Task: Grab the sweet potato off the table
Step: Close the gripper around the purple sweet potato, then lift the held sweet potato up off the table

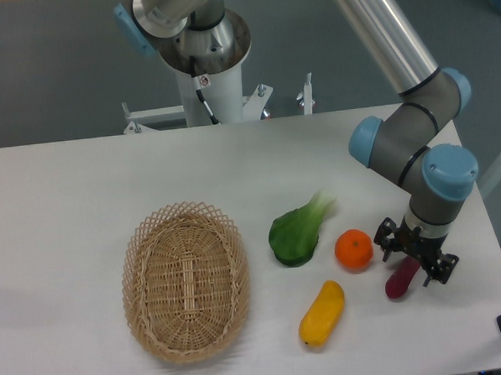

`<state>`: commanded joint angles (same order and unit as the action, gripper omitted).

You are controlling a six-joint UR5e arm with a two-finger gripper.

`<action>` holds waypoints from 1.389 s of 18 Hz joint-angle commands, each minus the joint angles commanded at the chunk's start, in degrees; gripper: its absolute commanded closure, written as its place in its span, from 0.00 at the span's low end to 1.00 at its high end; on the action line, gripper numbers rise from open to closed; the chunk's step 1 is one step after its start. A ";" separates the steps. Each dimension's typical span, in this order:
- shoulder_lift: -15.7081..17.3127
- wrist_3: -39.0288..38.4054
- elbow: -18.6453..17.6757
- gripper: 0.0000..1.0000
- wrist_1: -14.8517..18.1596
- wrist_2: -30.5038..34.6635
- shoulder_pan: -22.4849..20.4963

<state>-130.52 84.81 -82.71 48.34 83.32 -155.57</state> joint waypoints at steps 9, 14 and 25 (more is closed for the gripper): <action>0.70 1.23 0.35 0.72 0.26 0.18 -0.09; 3.77 1.14 2.54 0.72 0.97 -0.17 -0.26; 17.57 -4.92 2.20 0.71 14.49 -0.44 2.02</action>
<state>-112.95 79.89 -80.51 62.83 82.88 -153.54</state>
